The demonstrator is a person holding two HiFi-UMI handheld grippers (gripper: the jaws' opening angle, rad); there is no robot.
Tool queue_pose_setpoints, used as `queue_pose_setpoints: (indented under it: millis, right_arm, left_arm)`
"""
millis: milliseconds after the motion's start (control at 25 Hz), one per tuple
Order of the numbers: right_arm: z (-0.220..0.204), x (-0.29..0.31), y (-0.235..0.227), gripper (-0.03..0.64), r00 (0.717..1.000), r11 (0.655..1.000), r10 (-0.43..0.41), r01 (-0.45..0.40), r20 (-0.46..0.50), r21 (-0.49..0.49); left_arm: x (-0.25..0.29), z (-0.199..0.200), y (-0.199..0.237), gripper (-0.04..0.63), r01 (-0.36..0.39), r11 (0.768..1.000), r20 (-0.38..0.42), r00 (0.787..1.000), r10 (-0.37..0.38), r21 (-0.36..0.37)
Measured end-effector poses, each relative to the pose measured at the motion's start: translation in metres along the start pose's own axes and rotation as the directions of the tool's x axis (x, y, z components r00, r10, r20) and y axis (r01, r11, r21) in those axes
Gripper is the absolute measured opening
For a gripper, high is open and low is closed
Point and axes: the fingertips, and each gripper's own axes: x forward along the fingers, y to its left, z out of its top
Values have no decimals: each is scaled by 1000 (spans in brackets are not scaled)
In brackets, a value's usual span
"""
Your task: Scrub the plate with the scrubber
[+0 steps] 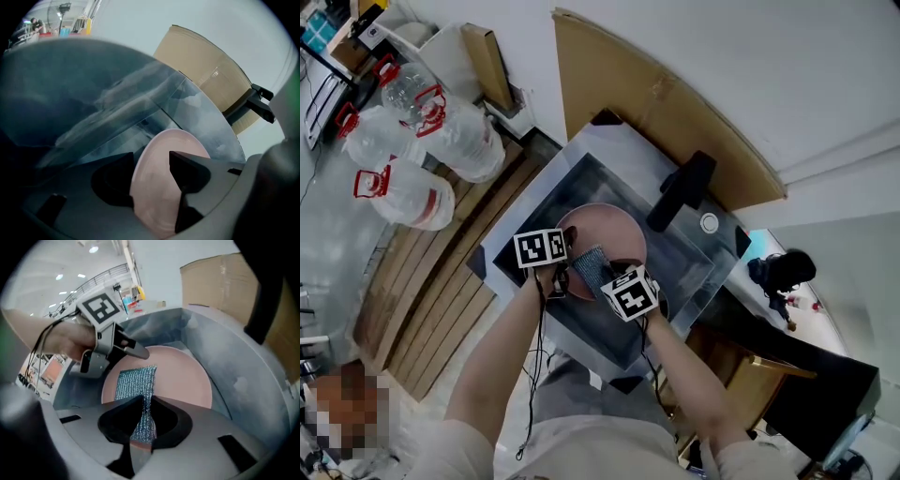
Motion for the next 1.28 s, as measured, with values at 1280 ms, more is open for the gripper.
queue_pose_setpoints:
  millis: [1280]
  right_arm:
    - [142, -366, 49, 95, 622, 966, -248, 216, 742, 142]
  left_arm:
    - [-306, 99, -185, 104, -42, 764, 415, 858, -303, 644]
